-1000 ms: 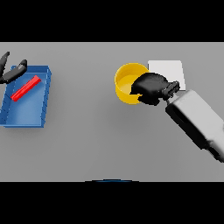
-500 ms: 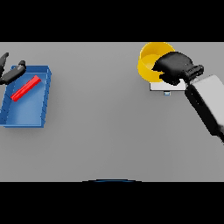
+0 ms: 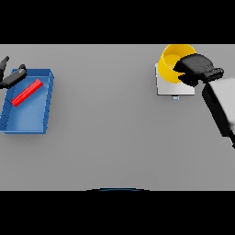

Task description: Pick up the red beaker and tilt it to pour out 1 green nut into yellow bowl. Pick up the yellow bowl and place it on the metallic measuring scale.

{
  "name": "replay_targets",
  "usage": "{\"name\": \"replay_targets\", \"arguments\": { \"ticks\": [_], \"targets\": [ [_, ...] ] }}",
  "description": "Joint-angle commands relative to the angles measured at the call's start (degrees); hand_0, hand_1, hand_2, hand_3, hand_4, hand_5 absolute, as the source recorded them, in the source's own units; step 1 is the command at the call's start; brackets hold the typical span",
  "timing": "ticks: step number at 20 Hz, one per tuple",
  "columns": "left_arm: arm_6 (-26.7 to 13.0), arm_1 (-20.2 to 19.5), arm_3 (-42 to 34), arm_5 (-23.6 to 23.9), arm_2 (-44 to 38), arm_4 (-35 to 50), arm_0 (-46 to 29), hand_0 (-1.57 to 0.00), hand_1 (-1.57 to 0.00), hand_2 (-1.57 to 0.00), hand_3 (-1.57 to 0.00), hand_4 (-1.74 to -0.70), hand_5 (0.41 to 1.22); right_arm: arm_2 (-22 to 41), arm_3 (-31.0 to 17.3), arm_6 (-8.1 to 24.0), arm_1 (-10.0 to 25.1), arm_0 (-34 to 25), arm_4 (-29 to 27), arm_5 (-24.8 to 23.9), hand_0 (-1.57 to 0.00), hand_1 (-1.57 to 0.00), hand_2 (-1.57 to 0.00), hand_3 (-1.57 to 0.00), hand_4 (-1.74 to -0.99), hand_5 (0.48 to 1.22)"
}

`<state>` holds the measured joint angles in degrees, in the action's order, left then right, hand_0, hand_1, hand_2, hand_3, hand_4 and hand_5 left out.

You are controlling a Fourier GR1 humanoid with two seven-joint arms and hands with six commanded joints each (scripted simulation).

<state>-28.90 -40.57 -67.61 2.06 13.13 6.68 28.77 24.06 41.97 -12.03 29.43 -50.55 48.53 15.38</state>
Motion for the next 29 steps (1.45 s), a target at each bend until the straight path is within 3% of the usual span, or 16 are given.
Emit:
{"name": "replay_targets", "arguments": {
  "ticks": [1, 8, 10, 12, 13, 15, 17, 19, 21, 24, 26, 29],
  "targets": [
    [0.3, -0.1, -0.2, -0.1, 0.2, -0.2, 0.2, 0.00, 0.00, 0.00, 0.00, -0.86, 0.802, -0.4, -1.3, 0.4, -0.5, -0.1, 0.0, -0.4, -1.57, -1.57, -1.41, -1.32, -1.741, 1.221],
    [0.3, 0.0, 0.2, -0.5, 0.1, 0.0, 0.5, 0.00, 0.00, 0.00, 0.00, -0.85, 0.796, -1.1, -5.7, 0.7, -2.2, -0.3, 0.7, -0.9, -1.57, -1.57, -1.38, -1.42, -1.741, 1.221],
    [0.2, 0.1, -0.1, -0.3, 0.4, -0.3, 0.5, 0.00, 0.00, 0.00, 0.00, -0.84, 0.783, -1.1, -6.2, -0.5, -2.4, -0.3, 0.8, -0.9, -1.57, -1.57, -1.37, -1.45, -1.741, 1.221],
    [0.4, -0.1, 0.6, -0.7, 0.3, -0.3, 0.6, 0.00, 0.00, 0.00, 0.00, -0.84, 0.779, -1.5, -7.2, 0.0, -3.0, -0.4, 0.9, -1.3, -1.57, -1.50, -1.44, -1.25, -1.741, 1.221],
    [0.7, -0.5, 0.7, -0.9, 0.1, -0.3, 0.6, 0.00, 0.00, 0.00, 0.00, -0.84, 0.775, -1.7, -7.0, 0.0, -2.8, -0.1, 1.0, -1.0, -1.56, -1.43, -1.34, -1.11, -1.682, 1.221],
    [0.5, -0.5, -0.2, -0.8, 0.0, 0.1, 0.0, 0.00, 0.00, 0.00, 0.00, -0.84, 0.774, -2.5, -7.3, 0.4, -2.9, -0.3, 0.3, -0.3, -1.33, -1.12, -1.01, -0.82, -1.592, 1.074],
    [0.5, -0.3, -0.2, -0.8, 0.2, 0.0, 0.1, 0.00, 0.00, 0.00, 0.00, -0.83, 0.768, -3.5, -7.2, 1.2, -3.2, -1.0, -1.1, 1.8, -0.95, -0.81, -0.71, -0.58, -1.535, 0.965],
    [0.3, -0.2, -0.9, -0.6, -0.1, 0.6, 0.1, 0.00, 0.00, 0.00, 0.00, -0.84, 0.764, -4.1, -7.5, 1.9, -3.3, -1.3, -1.7, 2.9, -0.61, -0.56, -0.47, -0.39, -1.496, 0.890],
    [0.1, -0.4, -0.6, -0.9, 0.0, 0.5, -0.2, 0.00, 0.00, 0.00, 0.00, -0.83, 0.754, -3.9, -8.2, 1.1, -3.3, -0.9, -1.5, 2.5, -0.39, -0.38, -0.30, -0.26, -1.476, 0.847],
    [0.0, 0.0, -0.3, -0.6, 0.1, 0.4, 0.3, 0.00, 0.00, 0.00, 0.00, -0.83, 0.752, -2.9, -8.6, 1.0, -3.5, -0.9, -0.6, 2.4, -0.20, -0.19, -0.15, -0.13, -1.435, 0.817],
    [-0.1, -0.4, -0.7, -0.7, -0.1, 0.5, 0.2, 0.00, 0.00, 0.00, 0.00, -0.84, 0.755, -2.7, -8.3, 2.7, -3.5, -1.5, -0.3, 3.8, -0.13, -0.12, -0.10, -0.08, -1.409, 0.804],
    [-0.2, -0.1, -1.5, -0.1, 0.2, 0.3, -0.5, 0.00, 0.00, 0.00, 0.00, -0.83, 0.760, -2.6, -7.9, 2.4, -3.0, -0.8, -0.5, 4.7, -0.06, -0.06, -0.05, -0.04, -1.390, 0.779]
  ]
}}
